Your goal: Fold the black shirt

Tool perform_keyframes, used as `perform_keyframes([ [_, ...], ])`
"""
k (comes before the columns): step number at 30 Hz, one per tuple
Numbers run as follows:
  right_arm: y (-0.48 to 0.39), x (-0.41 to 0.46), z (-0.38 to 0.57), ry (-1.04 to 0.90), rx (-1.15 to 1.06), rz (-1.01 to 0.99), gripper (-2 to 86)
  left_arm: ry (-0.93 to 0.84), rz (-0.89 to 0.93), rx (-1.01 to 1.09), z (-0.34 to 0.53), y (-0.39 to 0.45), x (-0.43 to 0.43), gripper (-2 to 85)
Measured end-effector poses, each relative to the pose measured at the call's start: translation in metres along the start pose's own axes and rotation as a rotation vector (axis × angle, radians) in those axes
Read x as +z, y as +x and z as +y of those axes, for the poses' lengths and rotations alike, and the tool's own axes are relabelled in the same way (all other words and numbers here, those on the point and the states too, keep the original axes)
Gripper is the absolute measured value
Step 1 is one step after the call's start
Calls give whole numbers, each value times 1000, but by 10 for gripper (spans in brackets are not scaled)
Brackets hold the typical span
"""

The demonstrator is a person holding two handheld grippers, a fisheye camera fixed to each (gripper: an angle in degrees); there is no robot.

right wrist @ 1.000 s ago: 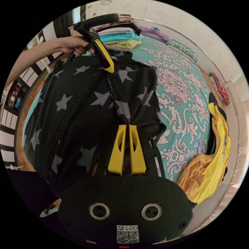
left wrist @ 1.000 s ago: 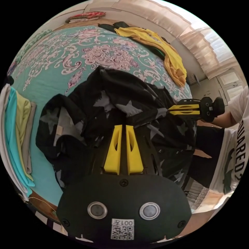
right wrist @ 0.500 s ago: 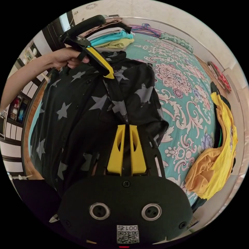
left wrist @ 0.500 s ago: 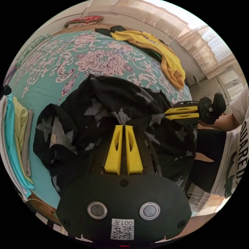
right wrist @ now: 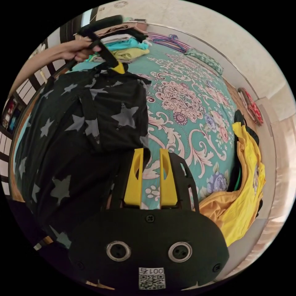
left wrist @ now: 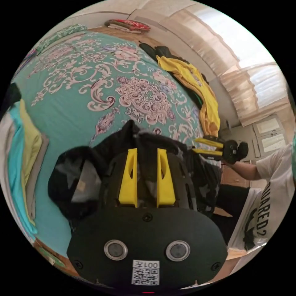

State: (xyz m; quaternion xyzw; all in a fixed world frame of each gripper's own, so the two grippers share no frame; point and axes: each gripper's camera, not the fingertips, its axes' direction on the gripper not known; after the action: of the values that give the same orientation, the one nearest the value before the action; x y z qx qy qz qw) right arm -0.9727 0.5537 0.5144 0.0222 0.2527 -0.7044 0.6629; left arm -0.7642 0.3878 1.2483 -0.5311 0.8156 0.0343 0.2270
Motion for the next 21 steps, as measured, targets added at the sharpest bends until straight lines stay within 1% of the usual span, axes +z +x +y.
perform_keyframes([
  [1,-2,4,0,-7,-13,2,62,-16,17,-33,-12,-9,10,59],
  [4,-6,8,4,-11,-11,21,34,-56,-27,-138,-28,-31,31,46],
  [8,-5,8,20,12,21,55,11,-43,53,-136,-34,-41,44,2],
  [10,2,7,29,20,73,44,7,-30,40,-148,-34,-46,49,-4],
  [13,14,7,41,31,131,4,3,3,82,-173,-31,-56,57,-8],
  [21,17,12,61,21,159,39,1,22,53,-171,-13,-72,90,-9],
])
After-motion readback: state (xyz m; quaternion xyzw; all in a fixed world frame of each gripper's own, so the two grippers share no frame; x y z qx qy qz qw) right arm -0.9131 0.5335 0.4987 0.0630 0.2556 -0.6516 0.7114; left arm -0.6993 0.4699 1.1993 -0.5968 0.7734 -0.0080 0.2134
